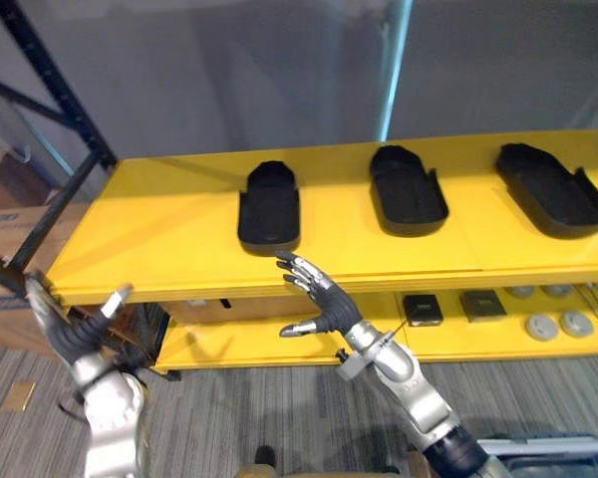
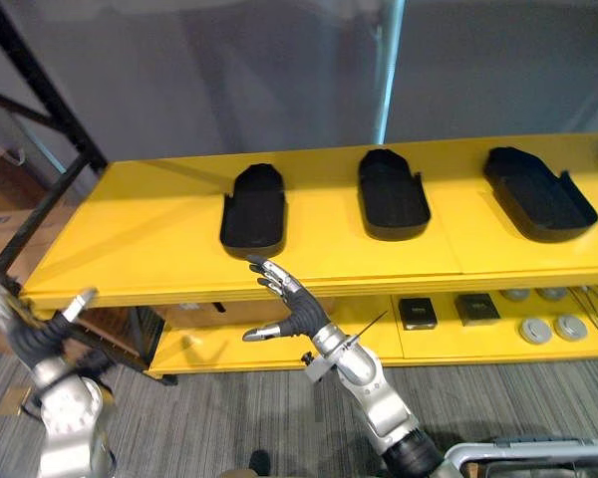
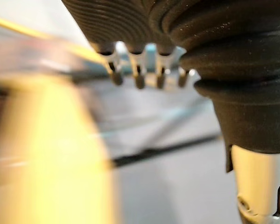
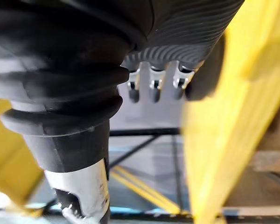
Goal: Walk over and take plastic housings, then place them on the shelf
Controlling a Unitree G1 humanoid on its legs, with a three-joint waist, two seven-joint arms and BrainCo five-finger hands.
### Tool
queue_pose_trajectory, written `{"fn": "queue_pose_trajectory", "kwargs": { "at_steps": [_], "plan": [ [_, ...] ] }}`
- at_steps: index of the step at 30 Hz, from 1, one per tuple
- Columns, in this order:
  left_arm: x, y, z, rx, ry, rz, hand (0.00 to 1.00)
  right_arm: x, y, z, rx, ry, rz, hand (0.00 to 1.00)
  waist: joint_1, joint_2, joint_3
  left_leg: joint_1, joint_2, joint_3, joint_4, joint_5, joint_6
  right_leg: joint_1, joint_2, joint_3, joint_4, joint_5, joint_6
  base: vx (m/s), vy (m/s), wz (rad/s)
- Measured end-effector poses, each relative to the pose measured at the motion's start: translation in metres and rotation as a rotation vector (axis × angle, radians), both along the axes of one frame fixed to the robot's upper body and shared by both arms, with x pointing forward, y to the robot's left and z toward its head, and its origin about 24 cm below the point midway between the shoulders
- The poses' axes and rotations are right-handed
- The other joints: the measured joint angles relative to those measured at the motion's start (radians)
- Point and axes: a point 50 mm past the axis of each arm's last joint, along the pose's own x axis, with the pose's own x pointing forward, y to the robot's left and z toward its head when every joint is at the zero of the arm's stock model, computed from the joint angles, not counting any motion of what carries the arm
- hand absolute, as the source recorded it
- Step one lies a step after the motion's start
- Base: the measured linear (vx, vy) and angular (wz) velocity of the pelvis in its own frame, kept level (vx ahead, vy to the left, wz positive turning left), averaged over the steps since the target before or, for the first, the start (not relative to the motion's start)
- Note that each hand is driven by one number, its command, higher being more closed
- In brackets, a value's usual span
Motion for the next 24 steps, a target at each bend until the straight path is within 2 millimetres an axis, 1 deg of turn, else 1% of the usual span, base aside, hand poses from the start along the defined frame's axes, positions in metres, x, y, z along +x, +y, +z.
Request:
{"fn": "queue_pose_trajectory", "kwargs": {
  "at_steps": [1, 2, 3, 4, 6, 8, 9, 12, 14, 16, 19, 21, 24],
  "plan": [
    [-0.004, -0.003, -0.007, -0.032, 0.023, 0.001, 0.0, 0.003, 0.001, -0.002, -0.003, 0.011, -0.016, 1.0, 0.009, 0.001, -0.001, 0.0, -0.001, -0.007, 0.0, 0.001, 0.0, 0.001, 0.0, -0.004, 0.0, 0.0, 0.0, -0.03, -0.014, 0.23],
    [-0.011, -0.007, -0.02, -0.081, 0.065, -0.004, 0.0, 0.009, 0.002, -0.002, -0.002, 0.02, -0.043, 1.0, 0.018, 0.002, -0.001, -0.007, -0.001, -0.019, 0.0, 0.004, -0.003, 0.005, 0.0, -0.023, 0.0, -0.001, -0.002, -0.04, -0.02, 0.34],
    [-0.018, -0.013, -0.031, -0.137, 0.092, -0.019, 0.0, 0.017, 0.004, 0.001, -0.016, 0.008, -0.072, 1.0, 0.023, 0.004, 0.0, -0.021, -0.001, -0.041, 0.0, 0.012, -0.002, 0.005, 0.003, -0.039, -0.001, 0.0, 0.0, -0.03, -0.026, 0.41],
    [-0.019, -0.016, -0.036, -0.164, 0.105, -0.038, 0.0, 0.022, 0.003, 0.003, -0.022, 0.004, -0.09, 1.0, 0.026, 0.004, 0.0, -0.029, 0.0, -0.047, 0.0, 0.016, -0.002, 0.006, 0.004, -0.048, -0.002, 0.001, 0.001, -0.03, -0.028, 0.42],
    [-0.021, -0.034, -0.053, -0.264, 0.138, -0.133, 0.0, 0.042, -0.006, 0.008, -0.042, 0.012, -0.178, 1.0, 0.057, 0.004, 0.003, -0.04, 0.003, -0.078, 0.0, 0.024, -0.007, 0.017, 0.012, -0.076, -0.005, 0.002, 0.001, -0.02, -0.033, 0.37],
    [-0.022, -0.046, -0.058, -0.291, 0.154, -0.202, 0.0, 0.05, -0.012, 0.013, -0.042, 0.016, -0.231, 1.0, 0.072, 0.003, 0.003, -0.046, 0.004, -0.095, 0.0, 0.026, -0.01, 0.019, 0.015, -0.087, -0.006, 0.001, 0.0, -0.02, -0.036, 0.29],
    [-0.021, -0.056, -0.061, -0.317, 0.156, -0.264, 0.0, 0.057, -0.014, 0.02, -0.043, -0.001, -0.264, 1.0, 0.073, 0.011, 0.009, -0.055, 0.004, -0.104, 0.0, 0.03, -0.01, 0.019, 0.016, -0.099, -0.008, 0.001, 0.0, -0.02, -0.028, 0.2],
    [-0.017, -0.07, -0.062, -0.345, 0.144, -0.354, 0.0, 0.064, -0.016, 0.03, -0.035, -0.029, -0.312, 1.0, 0.072, 0.029, 0.024, -0.059, 0.003, -0.104, 0.0, 0.032, -0.009, 0.019, 0.016, -0.1, -0.01, 0.002, 0.0, -0.01, -0.006, 0.04],
    [-0.011, -0.083, -0.061, -0.387, 0.119, -0.415, 0.0, 0.069, -0.026, 0.035, -0.024, -0.043, -0.385, 1.0, 0.072, 0.039, 0.038, -0.06, 0.003, -0.105, 0.0, 0.033, -0.008, 0.021, 0.017, -0.101, -0.015, 0.003, 0.0, 0.0, 0.0, 0.0],
    [-0.008, -0.092, -0.061, -0.406, 0.117, -0.453, 0.0, 0.072, -0.032, 0.038, -0.007, -0.045, -0.423, 1.0, 0.07, 0.041, 0.039, -0.064, 0.003, -0.105, 0.0, 0.035, -0.007, 0.018, 0.017, -0.102, -0.016, 0.004, 0.001, 0.02, -0.008, 0.0],
    [-0.009, -0.101, -0.066, -0.427, 0.137, -0.499, 0.0, 0.08, -0.039, 0.046, -0.001, -0.054, -0.458, 1.0, 0.069, 0.045, 0.045, -0.062, 0.003, -0.103, 0.001, 0.035, -0.007, 0.02, 0.017, -0.102, -0.017, 0.004, 0.001, 0.04, -0.019, -0.01],
    [-0.007, -0.103, -0.067, -0.451, 0.132, -0.502, 0.0, 0.086, -0.04, 0.053, -0.013, -0.063, -0.463, 1.0, 0.068, 0.056, 0.073, -0.047, 0.003, -0.099, 0.001, 0.035, -0.007, 0.033, 0.016, -0.1, -0.017, 0.004, 0.001, 0.01, -0.007, -0.02],
    [-0.007, -0.105, -0.068, -0.464, 0.131, -0.504, 0.0, 0.089, -0.044, 0.05, -0.038, -0.047, -0.472, 1.0, 0.069, 0.066, 0.086, -0.049, 0.003, -0.1, 0.001, 0.035, -0.007, 0.032, 0.016, -0.101, -0.017, 0.002, 0.0, 0.0, 0.0, 0.0]
  ]
}}
